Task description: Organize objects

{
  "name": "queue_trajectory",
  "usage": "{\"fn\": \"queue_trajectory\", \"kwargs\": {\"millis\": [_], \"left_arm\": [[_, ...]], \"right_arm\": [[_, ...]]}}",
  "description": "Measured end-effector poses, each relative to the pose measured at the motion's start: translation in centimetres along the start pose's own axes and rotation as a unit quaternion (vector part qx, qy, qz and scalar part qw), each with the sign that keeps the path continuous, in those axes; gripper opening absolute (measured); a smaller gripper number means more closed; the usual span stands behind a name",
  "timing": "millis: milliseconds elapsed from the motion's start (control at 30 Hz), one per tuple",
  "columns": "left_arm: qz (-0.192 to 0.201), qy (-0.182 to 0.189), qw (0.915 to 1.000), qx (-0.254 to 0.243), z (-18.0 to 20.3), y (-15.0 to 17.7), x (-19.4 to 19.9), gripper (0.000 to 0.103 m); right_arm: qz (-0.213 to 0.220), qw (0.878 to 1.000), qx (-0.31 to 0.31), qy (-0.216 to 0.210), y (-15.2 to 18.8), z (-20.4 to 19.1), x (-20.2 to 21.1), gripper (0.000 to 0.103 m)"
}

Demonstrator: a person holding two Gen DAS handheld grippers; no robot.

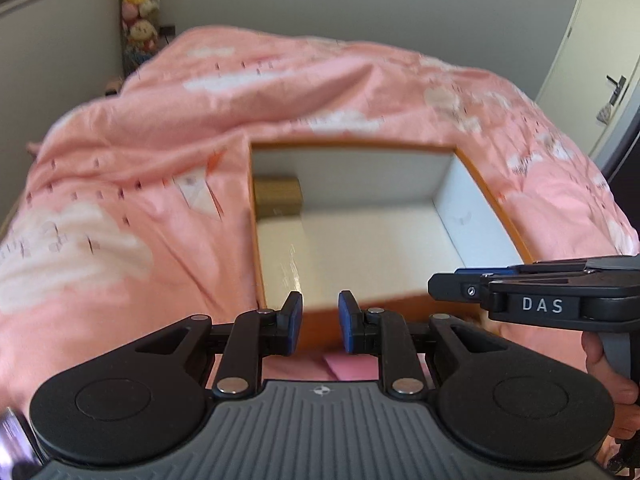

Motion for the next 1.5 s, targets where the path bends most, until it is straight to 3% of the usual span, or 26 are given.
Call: {"fn": "queue_trajectory", "kwargs": {"millis": [167,367,500,900,1033,1200,1300,1367,1500], "left_arm": [[-0.065,0.034,0.9972,0.016,0.7,4.1,-1.5,0.025],[-0.107,0.049,0.9930,0.012,1.2,6.8,-2.0,0.025],[-0.120,0.057,0.9909,0.022,1.2,7.5,-1.9,0.025],[-0.121,0.069,0.9899,0.025,1.4,8.0,-1.9,0.025],[-0.125,0.071,0.9892,0.030,1.3,8.0,-2.2,0.025],[-0.145,0.086,0.9833,0.068,0.4,8.4,-3.6,0.040],[-0.152,0.090,0.9798,0.094,-0.1,8.4,-4.2,0.046],[-0.152,0.088,0.9787,0.105,-0.3,8.3,-4.5,0.058],[-0.160,0.084,0.9768,0.115,-0.2,8.3,-5.2,0.064]], "right_arm": [[-0.037,0.999,0.000,0.005,4.1,0.4,0.6,0.031],[-0.071,0.997,-0.006,0.024,7.0,1.3,1.5,0.038],[-0.079,0.996,0.008,0.031,8.2,1.1,2.1,0.049],[-0.118,0.992,0.034,0.027,9.9,-0.4,1.5,0.056],[-0.127,0.991,0.041,0.027,10.3,-0.6,0.9,0.064],[-0.132,0.988,0.061,0.059,10.5,-0.6,0.1,0.066],[-0.133,0.988,0.059,0.058,10.4,-0.3,0.0,0.067],[-0.134,0.988,0.054,0.058,10.4,0.0,0.0,0.067],[-0.138,0.988,0.038,0.055,10.2,0.6,0.1,0.066]]}}
Point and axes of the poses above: each gripper's, at about its wrist camera, not at the fingertips, and x roughly against the way its jaws point, z to its right, y to its underside, the point moved 2 cm from there along -x, roughly the way its jaws point, and after that the axes turned 4 degrees about -x, right-handed, at the moved point
